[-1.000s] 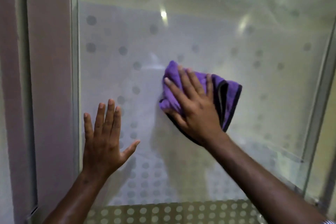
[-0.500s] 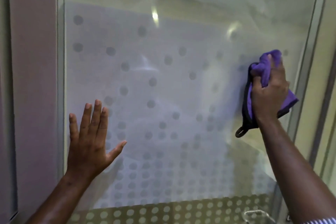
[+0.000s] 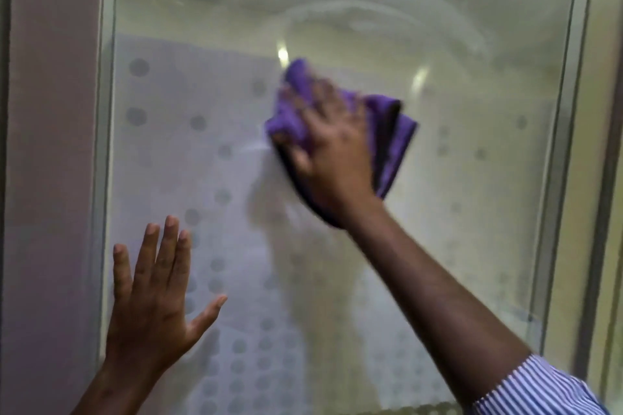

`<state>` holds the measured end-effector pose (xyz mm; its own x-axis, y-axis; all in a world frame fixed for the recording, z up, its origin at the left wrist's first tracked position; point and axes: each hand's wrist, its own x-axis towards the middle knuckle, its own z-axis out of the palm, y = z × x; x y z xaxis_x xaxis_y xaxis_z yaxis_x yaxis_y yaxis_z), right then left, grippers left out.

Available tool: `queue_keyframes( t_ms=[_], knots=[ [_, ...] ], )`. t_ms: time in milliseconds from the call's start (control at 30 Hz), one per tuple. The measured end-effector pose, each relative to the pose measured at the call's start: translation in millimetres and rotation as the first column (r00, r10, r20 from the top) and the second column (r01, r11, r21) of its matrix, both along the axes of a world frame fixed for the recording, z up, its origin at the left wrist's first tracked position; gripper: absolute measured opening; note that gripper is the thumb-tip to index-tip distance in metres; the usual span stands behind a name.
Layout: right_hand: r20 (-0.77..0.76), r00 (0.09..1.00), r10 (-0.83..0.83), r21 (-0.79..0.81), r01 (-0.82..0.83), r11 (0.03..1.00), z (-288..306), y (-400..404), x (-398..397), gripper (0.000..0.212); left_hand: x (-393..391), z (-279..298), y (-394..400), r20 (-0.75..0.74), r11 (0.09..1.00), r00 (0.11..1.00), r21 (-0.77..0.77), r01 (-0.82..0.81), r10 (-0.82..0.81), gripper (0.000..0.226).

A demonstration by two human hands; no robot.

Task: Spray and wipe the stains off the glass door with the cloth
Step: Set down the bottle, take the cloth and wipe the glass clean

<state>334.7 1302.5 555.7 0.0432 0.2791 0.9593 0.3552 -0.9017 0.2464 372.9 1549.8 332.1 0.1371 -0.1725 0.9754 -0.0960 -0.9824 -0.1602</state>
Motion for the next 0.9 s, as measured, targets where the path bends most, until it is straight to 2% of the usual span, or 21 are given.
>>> queue_keyframes(
  t_ms=[67, 100, 167, 233, 300, 367, 433, 533, 600, 667, 800, 900],
  knots=[
    [0.018, 1.000, 0.009, -0.249, -0.004, 0.968, -21.1, 31.2, -0.4, 0.055, 0.6, 0.2, 0.3, 0.001, 1.000, 1.000, 0.007, -0.008, 0.008, 0.100],
    [0.027, 1.000, 0.007, -0.324, 0.002, 0.946, -23.5, 35.6, 0.1, 0.054, 0.2, 0.0, 0.1, -0.001, 1.000, 1.000, 0.010, -0.010, 0.010, 0.100],
    [0.054, 0.999, -0.003, -0.363, 0.023, 0.932, -9.6, 27.9, -0.4, 0.052, -0.7, -0.6, 0.2, -0.007, 1.000, 1.000, 0.013, -0.004, 0.004, 0.100],
    [0.062, 0.997, 0.037, -0.216, -0.023, 0.976, 20.3, 6.0, 0.7, 0.053, -1.1, -0.8, 0.3, -0.010, 1.000, 1.000, 0.013, 0.003, -0.003, 0.101],
    [0.067, 0.997, 0.029, 0.076, -0.034, 0.997, 59.2, -30.3, 1.2, 0.060, -1.2, 0.5, 1.3, -0.019, 1.000, 1.000, 0.008, 0.007, -0.007, 0.100],
    [0.055, 0.998, -0.029, 0.375, 0.006, 0.927, 93.0, -76.4, -1.0, 0.063, -0.9, 0.4, 1.4, -0.021, 1.000, 1.000, 0.010, 0.003, -0.003, 0.100],
    [0.028, 0.996, -0.090, 0.588, 0.056, 0.807, 114.6, -123.2, -2.9, 0.060, 0.0, -0.1, 1.1, -0.022, 1.000, 1.000, 0.011, 0.006, -0.006, 0.100],
    [-0.005, 0.993, -0.115, 0.701, 0.085, 0.708, 128.1, -161.0, -2.5, 0.059, 1.8, -0.6, 0.4, -0.013, 1.000, 1.000, 0.003, 0.005, -0.005, 0.100],
    [-0.011, 0.993, -0.119, 0.674, 0.096, 0.732, 132.4, -159.8, -0.4, 0.062, 1.2, 0.6, -0.6, -0.010, 1.000, 1.000, 0.001, 0.006, -0.006, 0.100],
    [-0.013, 0.990, -0.140, 0.588, 0.121, 0.800, 133.0, -146.4, -0.2, 0.063, -0.3, 1.7, -1.7, -0.007, 1.000, 1.000, 0.003, 0.008, -0.008, 0.100],
    [-0.016, 0.998, -0.065, 0.304, 0.067, 0.950, 118.5, -98.4, -0.5, 0.061, -0.7, 0.2, -1.9, -0.005, 1.000, 1.000, 0.012, -0.004, 0.004, 0.099],
    [-0.022, 1.000, -0.021, 0.067, 0.023, 0.998, 86.5, -58.8, 1.0, 0.060, -0.5, 0.1, -1.1, -0.007, 1.000, 1.000, 0.007, -0.007, 0.007, 0.100]
  ],
)
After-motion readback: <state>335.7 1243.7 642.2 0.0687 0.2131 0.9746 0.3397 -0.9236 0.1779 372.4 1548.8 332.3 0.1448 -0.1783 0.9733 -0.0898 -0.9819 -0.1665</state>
